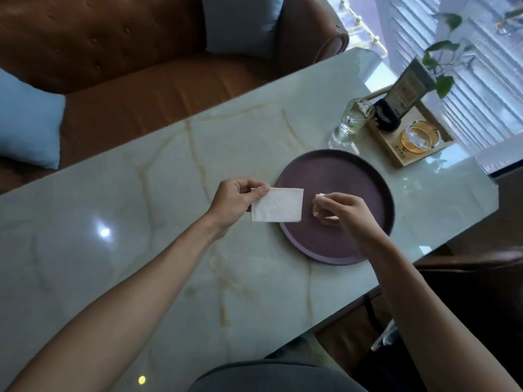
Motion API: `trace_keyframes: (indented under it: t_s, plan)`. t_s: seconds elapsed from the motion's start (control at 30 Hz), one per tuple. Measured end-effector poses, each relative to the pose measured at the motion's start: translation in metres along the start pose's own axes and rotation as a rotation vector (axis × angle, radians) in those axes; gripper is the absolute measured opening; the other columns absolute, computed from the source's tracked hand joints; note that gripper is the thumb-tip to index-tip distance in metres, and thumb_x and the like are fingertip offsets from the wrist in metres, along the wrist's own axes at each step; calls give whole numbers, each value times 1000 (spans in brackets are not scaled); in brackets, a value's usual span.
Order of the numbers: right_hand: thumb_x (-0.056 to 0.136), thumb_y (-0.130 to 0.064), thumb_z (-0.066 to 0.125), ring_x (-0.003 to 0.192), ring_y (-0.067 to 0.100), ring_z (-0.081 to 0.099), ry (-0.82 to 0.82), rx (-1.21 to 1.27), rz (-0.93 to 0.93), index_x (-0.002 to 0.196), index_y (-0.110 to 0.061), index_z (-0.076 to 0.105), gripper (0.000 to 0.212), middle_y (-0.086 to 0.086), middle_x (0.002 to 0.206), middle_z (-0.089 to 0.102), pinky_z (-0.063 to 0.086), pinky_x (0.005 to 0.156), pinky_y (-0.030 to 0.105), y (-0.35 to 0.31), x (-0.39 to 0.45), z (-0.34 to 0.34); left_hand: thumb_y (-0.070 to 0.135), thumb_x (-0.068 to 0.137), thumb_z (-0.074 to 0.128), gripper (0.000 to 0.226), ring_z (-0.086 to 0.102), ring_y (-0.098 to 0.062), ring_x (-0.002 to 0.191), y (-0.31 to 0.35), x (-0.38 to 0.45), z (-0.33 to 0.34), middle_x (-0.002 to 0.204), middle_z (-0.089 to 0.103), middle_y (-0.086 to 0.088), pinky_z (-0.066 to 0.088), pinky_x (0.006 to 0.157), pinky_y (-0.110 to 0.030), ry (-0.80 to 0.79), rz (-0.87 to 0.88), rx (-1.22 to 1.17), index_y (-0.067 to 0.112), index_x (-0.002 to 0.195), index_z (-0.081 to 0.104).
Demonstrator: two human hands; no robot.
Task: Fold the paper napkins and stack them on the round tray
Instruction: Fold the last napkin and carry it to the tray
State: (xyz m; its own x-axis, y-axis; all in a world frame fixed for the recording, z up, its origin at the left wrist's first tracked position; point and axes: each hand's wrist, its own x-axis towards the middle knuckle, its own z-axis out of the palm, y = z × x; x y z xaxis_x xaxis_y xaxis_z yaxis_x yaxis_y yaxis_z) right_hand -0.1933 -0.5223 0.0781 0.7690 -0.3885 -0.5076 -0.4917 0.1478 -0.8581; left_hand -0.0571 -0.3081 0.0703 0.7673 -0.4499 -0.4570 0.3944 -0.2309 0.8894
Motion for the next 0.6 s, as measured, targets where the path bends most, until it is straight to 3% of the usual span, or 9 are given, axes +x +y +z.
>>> trace_keyframes:
  t_s: [0.1, 0.17, 0.27, 0.33, 0.4, 0.5, 0.6]
  plan:
    - [99, -26, 66, 101, 19, 74, -90, 107, 54, 121, -7, 72, 29, 7, 108, 78, 59, 87, 33, 12, 0, -22, 13, 89, 75, 2, 69, -10, 73, -2, 14, 34, 82, 75, -3, 57, 74, -30, -103, -45, -3, 14, 89, 77]
    - [99, -29, 64, 102, 18, 75, -167, 145, 88, 124, -12, 69, 30, 3, 112, 78, 60, 85, 31, 18, 4, -30, 14, 88, 76, 3, 68, -12, 78, -5, 23, 57, 87, 75, -6, 57, 76, -30, -164, -64, 8, 12, 90, 78]
    - [97, -23, 68, 99, 27, 70, -149, 199, 98, 116, 1, 70, 31, 12, 107, 72, 55, 86, 41, 31, 17, -44, 15, 88, 77, 7, 67, -13, 82, -11, 40, 84, 92, 74, -9, 55, 73, -26, -201, -82, 55, 9, 92, 78]
    - [95, -16, 71, 94, 29, 65, -67, 241, 119, 111, 9, 69, 29, 16, 102, 71, 54, 79, 39, 40, 25, -56, 12, 87, 78, 6, 69, -11, 83, -15, 50, 96, 95, 76, -9, 56, 76, -24, -175, -84, 79, 9, 92, 79]
    - [95, -13, 72, 88, 24, 67, -9, 241, 118, 110, 8, 72, 25, 15, 99, 74, 56, 74, 32, 44, 30, -68, 8, 86, 78, 3, 71, -14, 84, -20, 59, 105, 93, 77, -8, 60, 81, -28, -136, -99, 79, 9, 89, 78]
    - [94, -11, 72, 69, 13, 67, 33, 219, 115, 96, -1, 76, 11, 5, 83, 74, 54, 62, 24, 49, 36, -86, 6, 89, 74, 4, 70, -17, 73, -26, 68, 118, 81, 74, -6, 61, 69, -26, -67, -108, 70, 9, 87, 76]
    - [94, -13, 74, 63, 13, 63, 76, 238, 125, 90, -3, 75, 11, 1, 74, 71, 50, 58, 23, 57, 43, -107, 23, 92, 73, 11, 71, -21, 79, -31, 75, 132, 85, 74, -8, 62, 72, -30, 4, -179, 22, 12, 93, 73]
